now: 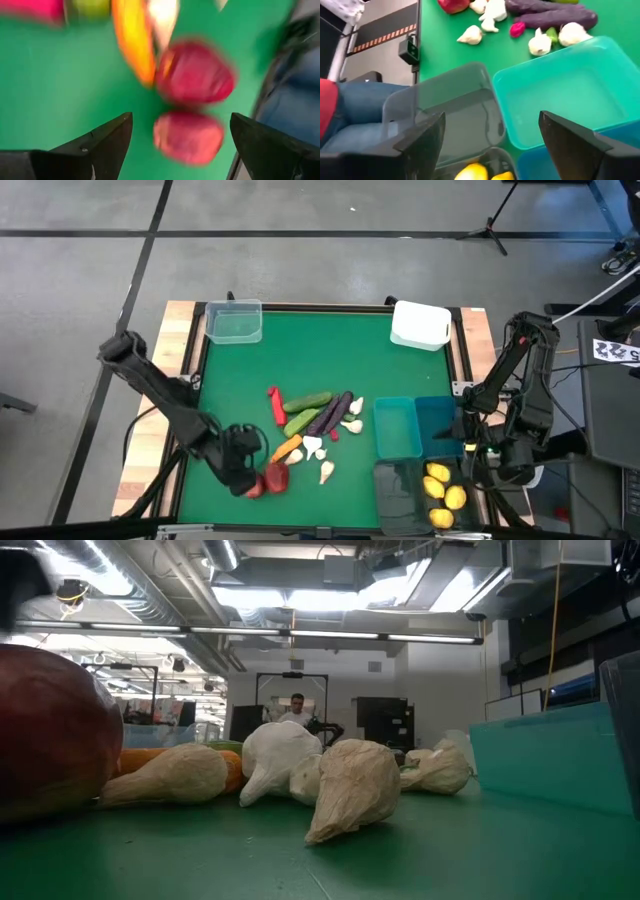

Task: Sort produce into baskets
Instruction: Put the apple into the transparent bin

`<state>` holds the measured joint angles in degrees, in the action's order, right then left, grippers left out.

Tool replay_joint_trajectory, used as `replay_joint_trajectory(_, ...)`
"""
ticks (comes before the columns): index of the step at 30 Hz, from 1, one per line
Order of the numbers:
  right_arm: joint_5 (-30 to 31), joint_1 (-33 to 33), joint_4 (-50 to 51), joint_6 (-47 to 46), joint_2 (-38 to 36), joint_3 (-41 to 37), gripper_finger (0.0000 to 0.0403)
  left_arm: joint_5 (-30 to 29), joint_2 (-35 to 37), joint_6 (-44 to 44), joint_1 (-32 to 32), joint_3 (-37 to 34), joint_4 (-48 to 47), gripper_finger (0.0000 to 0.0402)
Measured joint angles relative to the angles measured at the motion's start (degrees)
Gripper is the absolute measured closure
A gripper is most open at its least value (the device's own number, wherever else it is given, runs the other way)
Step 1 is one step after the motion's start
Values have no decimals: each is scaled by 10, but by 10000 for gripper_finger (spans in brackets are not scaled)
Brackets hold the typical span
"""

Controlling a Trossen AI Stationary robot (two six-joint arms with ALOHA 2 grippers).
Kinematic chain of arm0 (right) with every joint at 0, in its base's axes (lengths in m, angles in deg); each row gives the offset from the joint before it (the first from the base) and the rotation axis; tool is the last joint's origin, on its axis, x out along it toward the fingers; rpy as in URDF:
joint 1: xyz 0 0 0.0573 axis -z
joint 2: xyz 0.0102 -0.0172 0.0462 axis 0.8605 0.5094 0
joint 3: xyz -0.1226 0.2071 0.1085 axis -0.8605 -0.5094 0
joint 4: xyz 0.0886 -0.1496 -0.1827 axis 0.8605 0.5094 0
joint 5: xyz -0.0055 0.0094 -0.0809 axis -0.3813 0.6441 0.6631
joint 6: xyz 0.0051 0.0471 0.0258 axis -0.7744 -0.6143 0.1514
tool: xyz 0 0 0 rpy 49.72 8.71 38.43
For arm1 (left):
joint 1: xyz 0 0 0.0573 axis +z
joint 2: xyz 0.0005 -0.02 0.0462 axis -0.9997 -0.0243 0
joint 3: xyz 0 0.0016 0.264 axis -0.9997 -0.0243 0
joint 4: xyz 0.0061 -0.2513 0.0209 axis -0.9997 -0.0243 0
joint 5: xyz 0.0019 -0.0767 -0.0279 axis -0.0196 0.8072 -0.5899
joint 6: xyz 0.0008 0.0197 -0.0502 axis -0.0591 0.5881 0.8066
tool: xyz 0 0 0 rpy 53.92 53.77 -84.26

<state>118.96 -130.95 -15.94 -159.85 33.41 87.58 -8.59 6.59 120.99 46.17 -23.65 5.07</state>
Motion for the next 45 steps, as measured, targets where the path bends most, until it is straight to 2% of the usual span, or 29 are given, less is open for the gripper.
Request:
replay_joint_trajectory(4, 2, 0, 17, 0, 0, 0, 84, 57, -62, 41, -17, 1, -9, 75)
replay_joint_trajectory(9, 3, 0, 21, 0, 0, 0, 84, 75, -114, 44, -29, 51, -71, 75)
replay_joint_trajectory(13, 9, 0, 20, 0, 0, 0, 84, 42, -130, 45, -34, 97, -168, 75)
replay_joint_trajectory(17, 11, 0, 21, 0, 0, 0, 84, 21, -128, 41, -33, 119, -172, 75)
replay_joint_trajectory(20, 27, 0, 22, 0, 0, 0, 84, -26, -128, 44, -31, 118, -181, 75)
replay_joint_trajectory(24, 34, 0, 23, 12, 0, 0, 84, -66, -128, 60, -13, 122, -256, 75)
replay_joint_trajectory(28, 34, 0, 27, 15, 0, 0, 84, -76, -127, 34, -20, 174, -306, 75)
replay_joint_trajectory(32, 36, 0, 33, 15, 0, 0, 84, -84, -126, -2, -35, 225, -271, 75)
replay_joint_trajectory(34, 44, 0, 36, 15, 0, 0, 84, -102, -126, 58, -35, 237, -268, 75)
replay_joint_trajectory(38, 58, 0, 37, 18, 0, 0, 84, -105, -129, 314, -31, 237, -292, 75)
replay_joint_trajectory(40, 58, 0, 37, 29, 0, 0, 84, -96, -135, 403, -34, 237, -289, 75)
replay_joint_trajectory(43, 58, 0, 37, 45, 0, 0, 84, -87, -147, 484, -38, 237, -276, 75)
replay_joint_trajectory(45, 54, 0, 37, 53, 0, 0, 84, -50, -156, 511, -38, 237, -270, 75)
